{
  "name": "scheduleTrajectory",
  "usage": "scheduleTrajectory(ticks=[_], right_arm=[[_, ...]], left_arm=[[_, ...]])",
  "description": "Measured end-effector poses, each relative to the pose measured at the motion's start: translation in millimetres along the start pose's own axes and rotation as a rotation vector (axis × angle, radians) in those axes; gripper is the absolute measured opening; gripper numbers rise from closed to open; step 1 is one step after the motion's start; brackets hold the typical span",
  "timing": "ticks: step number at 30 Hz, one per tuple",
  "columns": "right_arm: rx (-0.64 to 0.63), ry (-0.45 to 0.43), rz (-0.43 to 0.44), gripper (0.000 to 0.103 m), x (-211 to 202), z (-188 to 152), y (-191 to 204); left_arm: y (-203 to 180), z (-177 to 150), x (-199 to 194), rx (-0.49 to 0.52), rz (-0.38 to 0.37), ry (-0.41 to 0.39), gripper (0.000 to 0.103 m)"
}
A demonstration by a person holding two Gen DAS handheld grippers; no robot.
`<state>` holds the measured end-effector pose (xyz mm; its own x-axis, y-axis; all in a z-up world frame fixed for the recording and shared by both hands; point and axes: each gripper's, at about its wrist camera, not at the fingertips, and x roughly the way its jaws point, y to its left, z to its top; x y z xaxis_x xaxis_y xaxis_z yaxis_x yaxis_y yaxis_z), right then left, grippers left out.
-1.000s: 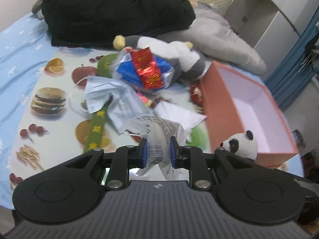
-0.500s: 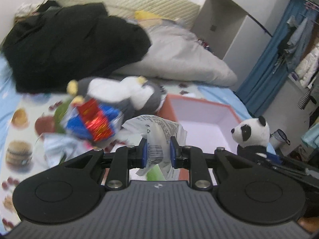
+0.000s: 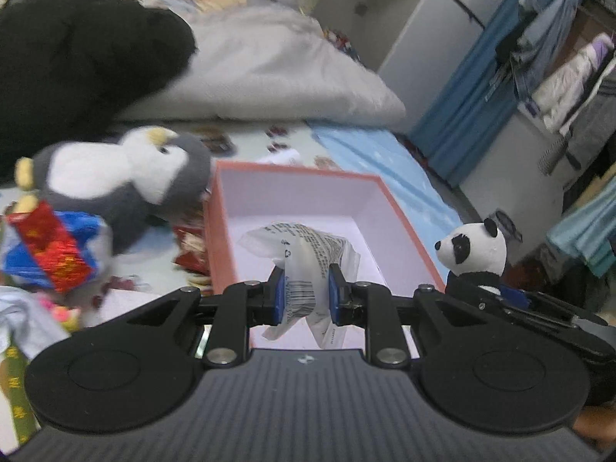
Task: Organize soft objects
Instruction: 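Carry the panda plush with the right gripper into the pink box and release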
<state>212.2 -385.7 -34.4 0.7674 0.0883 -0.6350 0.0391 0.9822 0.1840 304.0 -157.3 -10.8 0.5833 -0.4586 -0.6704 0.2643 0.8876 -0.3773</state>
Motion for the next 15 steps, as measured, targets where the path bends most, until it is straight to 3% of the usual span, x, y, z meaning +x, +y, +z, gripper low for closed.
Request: scheduleTrajectory(ticks=[6, 15], right_arm=[[0.027, 0.089, -0.026, 0.049, 27, -17, -26], [0.067, 0.215, -0.055, 0.050, 69, -43, -57]], left_arm=[[-17, -4, 65, 0.036, 0.021, 0.125, 0.025], [-18, -16, 111, 0.044, 0.043, 0.227, 0.025]])
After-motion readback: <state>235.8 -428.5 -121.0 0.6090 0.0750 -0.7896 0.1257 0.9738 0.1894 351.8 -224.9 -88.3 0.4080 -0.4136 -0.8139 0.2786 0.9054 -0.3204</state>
